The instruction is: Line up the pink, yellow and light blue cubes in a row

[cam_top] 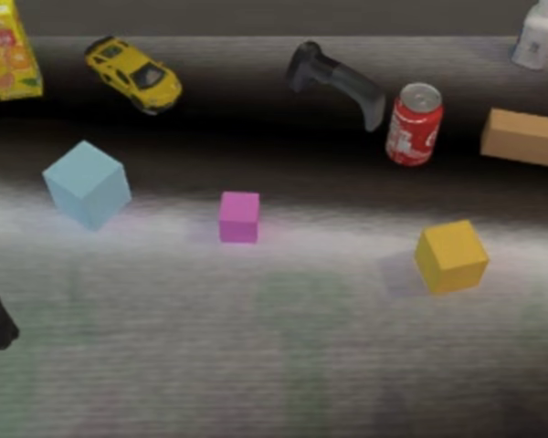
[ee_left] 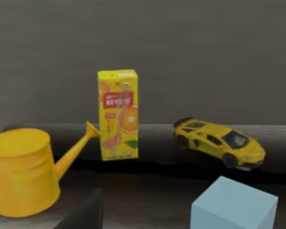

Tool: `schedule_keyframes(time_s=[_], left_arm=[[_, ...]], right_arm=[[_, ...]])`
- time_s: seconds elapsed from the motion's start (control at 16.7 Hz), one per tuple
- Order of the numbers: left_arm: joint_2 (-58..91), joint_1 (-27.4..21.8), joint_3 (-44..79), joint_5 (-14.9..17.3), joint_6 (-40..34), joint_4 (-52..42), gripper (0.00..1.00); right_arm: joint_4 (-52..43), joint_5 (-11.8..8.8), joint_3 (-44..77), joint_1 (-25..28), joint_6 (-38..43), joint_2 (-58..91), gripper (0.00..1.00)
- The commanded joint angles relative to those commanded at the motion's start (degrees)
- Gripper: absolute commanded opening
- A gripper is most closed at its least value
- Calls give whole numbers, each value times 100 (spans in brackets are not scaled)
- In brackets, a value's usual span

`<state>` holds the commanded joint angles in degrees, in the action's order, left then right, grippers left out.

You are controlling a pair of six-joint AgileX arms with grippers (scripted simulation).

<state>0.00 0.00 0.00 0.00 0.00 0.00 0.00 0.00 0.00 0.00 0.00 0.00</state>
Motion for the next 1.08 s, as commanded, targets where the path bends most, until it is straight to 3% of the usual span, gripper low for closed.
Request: schedule_keyframes(time_s=[0.24,0.48,0.72,1.08], left_arm=[[129,-64,153,31,-12,-100,100],[1014,-405,1077,167,-101,-769,100],[2732,-911,2532,316,-284,-2055,100],[6476,-1741,5050,433,-730,-4652,100]], right_arm=[[0,0,0,0,0,0,100],[0,0,0,0,0,0,100],[0,0,0,0,0,0,100],[0,0,0,0,0,0,100]])
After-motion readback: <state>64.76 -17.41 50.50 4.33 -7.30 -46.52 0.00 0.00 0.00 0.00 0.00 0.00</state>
